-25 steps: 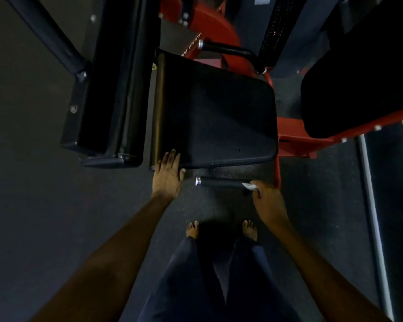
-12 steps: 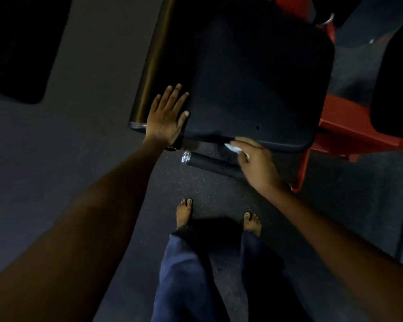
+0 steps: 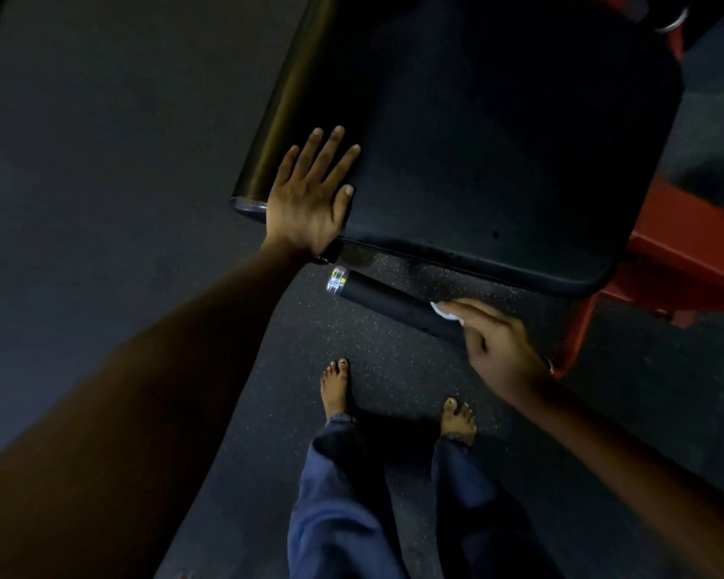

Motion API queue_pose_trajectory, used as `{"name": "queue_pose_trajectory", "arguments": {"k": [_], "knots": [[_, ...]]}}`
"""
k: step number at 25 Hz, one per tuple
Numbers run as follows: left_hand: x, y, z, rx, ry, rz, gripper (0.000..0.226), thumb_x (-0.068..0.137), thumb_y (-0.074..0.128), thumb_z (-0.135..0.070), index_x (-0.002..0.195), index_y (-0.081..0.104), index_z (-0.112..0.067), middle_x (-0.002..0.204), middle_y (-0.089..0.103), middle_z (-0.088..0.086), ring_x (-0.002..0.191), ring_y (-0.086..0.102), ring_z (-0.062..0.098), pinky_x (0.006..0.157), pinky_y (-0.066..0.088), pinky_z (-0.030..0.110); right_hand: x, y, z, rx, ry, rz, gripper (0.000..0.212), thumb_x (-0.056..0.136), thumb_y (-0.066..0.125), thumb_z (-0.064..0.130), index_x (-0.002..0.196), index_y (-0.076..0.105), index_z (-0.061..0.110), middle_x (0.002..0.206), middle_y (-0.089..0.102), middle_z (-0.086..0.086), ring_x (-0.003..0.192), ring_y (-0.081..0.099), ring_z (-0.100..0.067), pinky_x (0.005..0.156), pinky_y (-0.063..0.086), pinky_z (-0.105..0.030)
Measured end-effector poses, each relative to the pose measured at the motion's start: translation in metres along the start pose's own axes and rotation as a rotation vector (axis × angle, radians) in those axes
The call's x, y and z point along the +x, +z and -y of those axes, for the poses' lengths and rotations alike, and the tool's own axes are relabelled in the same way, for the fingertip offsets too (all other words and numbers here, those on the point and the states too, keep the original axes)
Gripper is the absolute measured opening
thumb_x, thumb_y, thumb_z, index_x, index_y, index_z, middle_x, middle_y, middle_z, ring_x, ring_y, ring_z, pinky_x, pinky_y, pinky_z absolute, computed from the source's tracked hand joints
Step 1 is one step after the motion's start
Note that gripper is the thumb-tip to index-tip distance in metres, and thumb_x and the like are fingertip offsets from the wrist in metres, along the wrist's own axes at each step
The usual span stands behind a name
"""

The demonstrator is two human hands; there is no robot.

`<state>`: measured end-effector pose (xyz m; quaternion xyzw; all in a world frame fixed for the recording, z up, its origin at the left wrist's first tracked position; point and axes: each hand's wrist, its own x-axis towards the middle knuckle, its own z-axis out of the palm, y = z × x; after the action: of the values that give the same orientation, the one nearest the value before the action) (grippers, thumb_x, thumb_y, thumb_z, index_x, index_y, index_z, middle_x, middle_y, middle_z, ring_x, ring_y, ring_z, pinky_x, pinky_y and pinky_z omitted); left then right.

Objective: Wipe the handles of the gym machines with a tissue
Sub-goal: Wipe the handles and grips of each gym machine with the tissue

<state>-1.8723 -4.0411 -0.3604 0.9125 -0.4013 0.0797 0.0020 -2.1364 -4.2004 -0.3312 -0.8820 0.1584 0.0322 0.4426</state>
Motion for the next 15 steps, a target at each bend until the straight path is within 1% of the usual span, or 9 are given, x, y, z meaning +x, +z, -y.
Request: {"name": "queue_pose_trajectory", "arguments": {"k": [1, 2, 4, 6, 9, 10, 12, 14, 15], "knots": [[0.001, -0.001, -0.001, 0.007, -0.006, -0.002, 0.049, 0.102, 0.031, -0.038, 0.149, 0.037, -0.024, 0.158, 0.030, 0.003, 0.146, 0.025, 0.024, 0.117, 0.018, 0.041, 0.020, 0.007, 0.010, 0.009, 0.032, 0.053, 0.044, 0.088, 0.047, -0.010, 0.125, 0.060, 0.012, 0.119, 0.061, -0.005, 0.090, 0.060, -0.016, 0.076, 0.045, -0.011], [0.002, -0.001, -0.002, 0.010, -0.009, 0.000, 0.049, 0.102, 0.031, -0.038, 0.149, 0.037, -0.024, 0.158, 0.030, 0.003, 0.146, 0.025, 0.024, 0.117, 0.019, 0.041, 0.046, 0.019, 0.024, 0.045, 0.062, 0.119, 0.041, 0.091, 0.046, -0.003, 0.126, 0.059, 0.015, 0.121, 0.060, -0.006, 0.093, 0.058, -0.016, 0.077, 0.045, -0.017], [0.001, -0.003, -0.001, 0.003, -0.009, 0.020, 0.050, 0.102, 0.031, -0.039, 0.150, 0.035, -0.024, 0.158, 0.028, 0.004, 0.147, 0.023, 0.024, 0.117, 0.017, 0.041, 0.087, 0.043, 0.061, 0.196, 0.056, 0.197, 0.038, 0.093, 0.045, 0.003, 0.123, 0.062, 0.019, 0.125, 0.060, -0.005, 0.110, 0.056, -0.018, 0.094, 0.047, -0.029], [0.000, -0.003, 0.000, -0.002, -0.017, 0.036, 0.050, 0.103, 0.029, -0.039, 0.150, 0.033, -0.024, 0.159, 0.026, 0.003, 0.147, 0.021, 0.024, 0.118, 0.016, 0.041, 0.092, 0.047, 0.071, 0.265, 0.019, 0.188, 0.036, 0.093, 0.044, 0.001, 0.119, 0.064, 0.017, 0.124, 0.061, -0.003, 0.114, 0.056, -0.016, 0.098, 0.045, -0.027], [-0.001, -0.002, -0.001, 0.007, -0.035, 0.029, 0.050, 0.103, 0.026, -0.038, 0.151, 0.033, -0.025, 0.159, 0.025, 0.002, 0.148, 0.020, 0.023, 0.118, 0.016, 0.041, 0.043, 0.020, 0.014, 0.124, 0.155, 0.186, 0.032, 0.094, 0.043, 0.002, 0.109, 0.063, 0.022, 0.111, 0.066, -0.006, 0.098, 0.062, -0.021, 0.083, 0.051, -0.035], [-0.001, -0.001, -0.001, 0.002, -0.037, 0.023, 0.049, 0.103, 0.026, -0.037, 0.150, 0.033, -0.025, 0.159, 0.026, 0.002, 0.147, 0.021, 0.023, 0.118, 0.016, 0.041, 0.028, 0.008, 0.000, 0.108, 0.239, 0.198, 0.031, 0.094, 0.042, 0.002, 0.101, 0.062, 0.025, 0.104, 0.066, -0.007, 0.091, 0.063, -0.024, 0.076, 0.050, -0.036], [-0.001, -0.001, -0.002, -0.006, -0.037, 0.006, 0.049, 0.103, 0.026, -0.036, 0.149, 0.036, -0.025, 0.159, 0.027, 0.002, 0.147, 0.022, 0.023, 0.118, 0.018, 0.042, 0.032, 0.005, -0.012, 0.078, 0.316, 0.195, 0.030, 0.093, 0.042, 0.000, 0.096, 0.062, 0.022, 0.099, 0.065, -0.006, 0.087, 0.063, -0.021, 0.068, 0.047, -0.026], [-0.001, 0.000, -0.002, -0.008, -0.037, -0.004, 0.049, 0.103, 0.027, -0.036, 0.149, 0.037, -0.025, 0.158, 0.028, 0.002, 0.147, 0.023, 0.024, 0.117, 0.019, 0.042, 0.067, 0.028, 0.014, 0.043, 0.226, 0.204, 0.031, 0.092, 0.042, 0.000, 0.107, 0.064, 0.014, 0.105, 0.065, -0.005, 0.079, 0.061, -0.012, 0.059, 0.042, -0.018], [-0.002, 0.000, -0.002, -0.009, -0.036, -0.004, 0.049, 0.103, 0.027, -0.037, 0.149, 0.036, -0.025, 0.158, 0.028, 0.002, 0.147, 0.023, 0.024, 0.117, 0.019, 0.041, 0.080, 0.041, 0.037, 0.079, 0.171, 0.191, 0.033, 0.092, 0.043, 0.000, 0.113, 0.064, 0.014, 0.109, 0.064, -0.005, 0.082, 0.061, -0.013, 0.062, 0.045, -0.019]]}}
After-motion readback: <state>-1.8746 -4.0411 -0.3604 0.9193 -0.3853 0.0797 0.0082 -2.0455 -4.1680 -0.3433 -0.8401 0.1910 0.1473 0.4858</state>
